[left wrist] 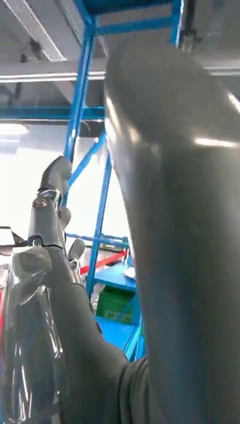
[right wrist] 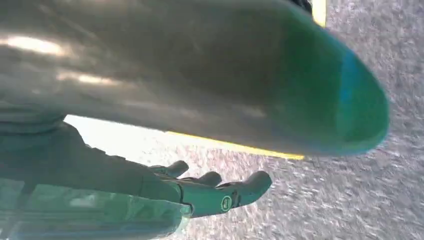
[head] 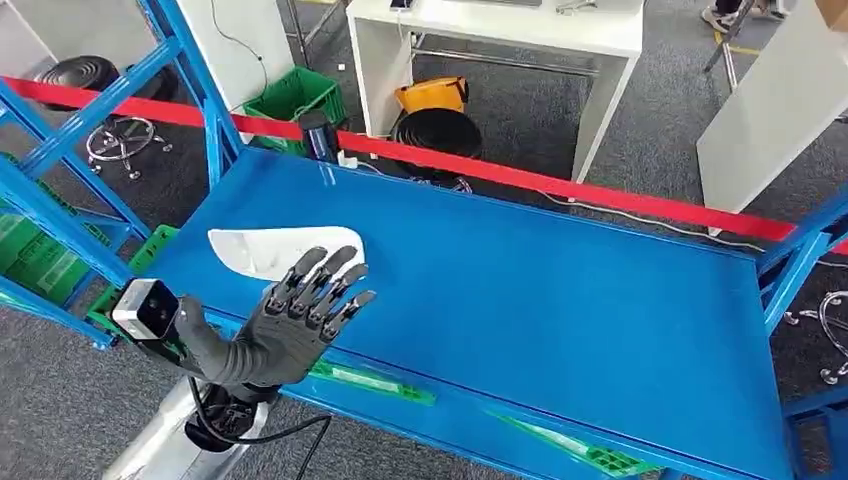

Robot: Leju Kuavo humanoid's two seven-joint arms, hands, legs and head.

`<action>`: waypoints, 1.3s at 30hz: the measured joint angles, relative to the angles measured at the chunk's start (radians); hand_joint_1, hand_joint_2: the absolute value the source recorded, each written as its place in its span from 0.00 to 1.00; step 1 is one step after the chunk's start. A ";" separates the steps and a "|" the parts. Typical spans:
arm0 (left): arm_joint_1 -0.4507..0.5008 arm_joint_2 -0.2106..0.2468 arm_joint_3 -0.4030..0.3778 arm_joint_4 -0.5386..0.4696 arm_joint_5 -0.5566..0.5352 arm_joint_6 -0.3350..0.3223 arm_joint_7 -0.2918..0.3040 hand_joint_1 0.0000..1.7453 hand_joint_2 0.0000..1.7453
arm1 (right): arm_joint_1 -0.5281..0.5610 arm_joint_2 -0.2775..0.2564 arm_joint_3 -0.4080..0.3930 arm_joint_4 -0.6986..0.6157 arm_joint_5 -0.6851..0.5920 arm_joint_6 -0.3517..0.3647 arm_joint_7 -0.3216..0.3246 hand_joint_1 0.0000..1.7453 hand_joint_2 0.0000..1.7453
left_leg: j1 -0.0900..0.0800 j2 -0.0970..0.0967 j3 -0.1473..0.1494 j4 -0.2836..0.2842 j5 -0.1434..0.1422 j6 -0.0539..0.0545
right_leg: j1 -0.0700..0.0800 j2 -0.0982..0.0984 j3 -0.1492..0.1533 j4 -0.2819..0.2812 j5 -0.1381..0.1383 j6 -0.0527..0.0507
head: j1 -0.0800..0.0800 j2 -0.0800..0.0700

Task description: Take the parts from the cabinet and place them on the table.

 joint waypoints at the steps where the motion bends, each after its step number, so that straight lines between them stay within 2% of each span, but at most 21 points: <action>1: 0.002 0.000 0.000 0.000 0.000 -0.001 0.000 0.00 0.00 | 0.000 -0.001 0.000 0.000 0.000 -0.001 0.000 0.00 0.00 | 0.002 0.001 0.013 -0.013 0.004 0.000 | -0.001 0.000 -0.008 0.024 -0.008 -0.003 | 0.004 0.000; 4: 0.005 0.000 -0.002 0.000 0.000 -0.002 0.000 0.00 0.00 | -0.002 -0.004 0.000 0.000 0.000 -0.002 0.000 0.00 0.00 | 0.002 0.001 0.021 -0.019 -0.001 0.007 | -0.002 0.002 -0.131 0.240 -0.078 -0.018 | 0.006 0.000; 6: 0.009 0.000 -0.003 0.002 0.000 -0.002 0.000 0.00 0.00 | 0.003 -0.006 0.000 0.001 0.000 -0.002 0.000 0.00 0.00 | 0.001 -0.005 0.027 -0.018 -0.008 0.005 | -0.002 0.002 -0.190 0.314 -0.079 -0.007 | 0.007 0.000; 7: 0.011 0.000 -0.003 0.002 0.000 -0.002 0.000 0.00 0.00 | 0.004 -0.007 0.000 0.001 0.000 -0.002 0.000 0.00 0.00 | 0.002 -0.008 0.035 -0.018 -0.013 0.003 | -0.004 0.002 -0.178 0.272 -0.047 0.006 | 0.006 0.000; 9: 0.011 0.000 -0.003 0.002 0.000 -0.002 0.000 0.00 0.00 | 0.003 -0.010 0.000 0.001 0.000 -0.003 0.000 0.00 0.00 | 0.003 -0.011 0.054 -0.013 -0.028 -0.006 | -0.009 0.002 -0.098 0.085 0.050 0.030 | 0.007 0.000; 10: 0.011 0.000 -0.003 0.002 0.000 -0.002 0.000 0.00 0.00 | 0.002 -0.010 0.000 0.001 0.000 -0.003 0.000 0.00 0.00 | 0.003 -0.011 0.058 -0.006 -0.038 -0.012 | -0.011 0.000 -0.066 0.002 0.079 0.031 | 0.008 0.000; 12: 0.012 0.000 -0.003 0.002 -0.001 -0.002 0.001 0.00 0.00 | -0.002 -0.009 0.000 0.002 0.000 -0.003 0.000 0.00 0.00 | -0.005 -0.013 0.052 0.006 -0.050 -0.023 | -0.007 0.003 -0.059 0.008 0.072 0.007 | 0.006 0.000; 14: 0.011 0.000 -0.003 0.002 0.000 -0.003 0.000 0.00 0.00 | -0.001 -0.010 0.000 0.002 0.000 -0.003 0.000 0.00 0.00 | -0.003 -0.012 0.054 0.005 -0.051 -0.025 | -0.002 0.004 -0.060 0.009 0.067 -0.002 | 0.006 0.000; 16: 0.011 0.000 -0.001 0.002 0.000 -0.003 0.000 0.00 0.00 | 0.000 -0.010 0.000 0.002 0.000 -0.003 0.000 0.00 0.00 | 0.002 -0.010 0.045 0.022 -0.072 -0.036 | -0.014 0.006 -0.053 0.005 0.067 -0.015 | 0.006 0.000; 17: 0.010 0.001 -0.001 0.002 0.000 -0.003 0.000 0.00 0.00 | -0.001 -0.011 0.000 0.002 0.000 -0.003 0.000 0.00 0.00 | 0.004 -0.007 0.025 0.073 -0.101 -0.043 | -0.014 0.005 -0.049 0.005 0.063 -0.021 | 0.003 0.000; 20: 0.013 0.001 -0.002 0.002 0.000 -0.003 0.000 0.00 0.00 | 0.000 -0.010 0.000 0.002 0.000 -0.003 0.000 0.00 0.00 | 0.011 -0.005 -0.109 0.325 -0.195 -0.057 | -0.011 0.005 -0.047 0.005 0.060 -0.026 | 0.003 0.000; 22: 0.014 0.001 -0.002 0.002 0.000 -0.003 0.000 0.00 0.00 | 0.000 -0.010 0.000 0.002 0.000 -0.003 0.000 0.00 0.00 | 0.013 -0.003 -0.127 0.326 -0.161 -0.053 | -0.009 0.006 -0.043 0.005 0.058 -0.027 | 0.003 0.000; 25: 0.012 0.003 -0.001 0.002 0.000 -0.003 0.000 0.00 0.00 | -0.001 -0.009 0.000 0.002 0.000 -0.003 0.000 0.00 0.00 | 0.009 -0.003 -0.011 0.063 -0.014 -0.030 | -0.006 0.011 -0.032 0.004 0.054 -0.026 | 0.003 0.000; 26: 0.011 0.003 -0.001 0.002 0.000 -0.003 0.000 0.00 0.00 | -0.002 -0.006 0.000 0.002 0.000 -0.003 0.000 0.00 0.00 | 0.004 -0.002 0.007 0.029 -0.028 -0.021 | -0.001 0.011 -0.032 0.004 0.053 -0.025 | 0.006 0.000; 30: 0.011 0.006 -0.001 0.002 -0.053 0.030 0.036 0.00 0.00 | -0.001 -0.004 0.000 0.002 -0.008 -0.003 -0.001 0.00 0.00 | -0.004 -0.003 0.008 0.010 -0.021 -0.008 | -0.001 0.009 -0.031 -0.007 0.058 -0.002 | 0.004 0.000; 31: 0.012 0.006 -0.001 0.003 -0.065 0.043 0.043 0.00 0.00 | -0.001 -0.005 0.000 0.002 -0.012 -0.004 -0.001 0.00 0.00 | 0.009 -0.001 0.030 -0.012 -0.008 -0.007 | -0.003 0.008 -0.038 0.004 0.051 -0.001 | 0.005 0.000; 32: 0.011 0.006 -0.001 0.005 -0.073 0.047 0.046 0.00 0.00 | -0.001 -0.006 0.000 0.002 -0.015 -0.005 -0.001 0.00 0.00 | 0.005 -0.001 0.036 -0.022 -0.004 -0.004 | 0.000 0.008 -0.049 0.036 0.033 -0.002 | 0.006 0.000; 35: 0.017 0.008 -0.001 0.016 -0.080 0.061 0.058 0.00 0.00 | 0.001 -0.006 -0.001 0.002 -0.023 -0.005 -0.001 0.00 0.00 | 0.001 0.000 0.033 -0.020 -0.003 0.000 | 0.000 0.008 -0.160 0.265 -0.059 -0.019 | 0.006 0.000; 36: 0.019 0.009 0.000 0.020 -0.082 0.066 0.064 0.00 1.00 | 0.003 -0.006 -0.001 0.003 -0.024 -0.005 -0.001 0.00 0.00 | -0.001 -0.001 0.032 -0.019 -0.003 0.000 | 0.000 0.008 -0.184 0.312 -0.070 -0.015 | 0.007 0.000; 37: 0.022 0.009 0.002 0.022 -0.082 0.071 0.069 0.00 1.00 | 0.004 -0.007 -0.002 0.003 -0.025 -0.005 -0.001 0.00 0.00 | -0.001 -0.002 0.033 -0.019 -0.004 0.000 | -0.001 0.008 -0.183 0.305 -0.061 -0.007 | 0.006 0.000; 39: 0.026 0.009 0.008 0.023 -0.082 0.081 0.076 0.00 1.00 | 0.004 -0.007 -0.002 0.003 -0.027 -0.005 -0.001 0.00 0.00 | -0.001 -0.005 0.036 -0.017 -0.007 -0.002 | -0.002 0.007 -0.111 0.157 0.005 0.014 | 0.006 0.000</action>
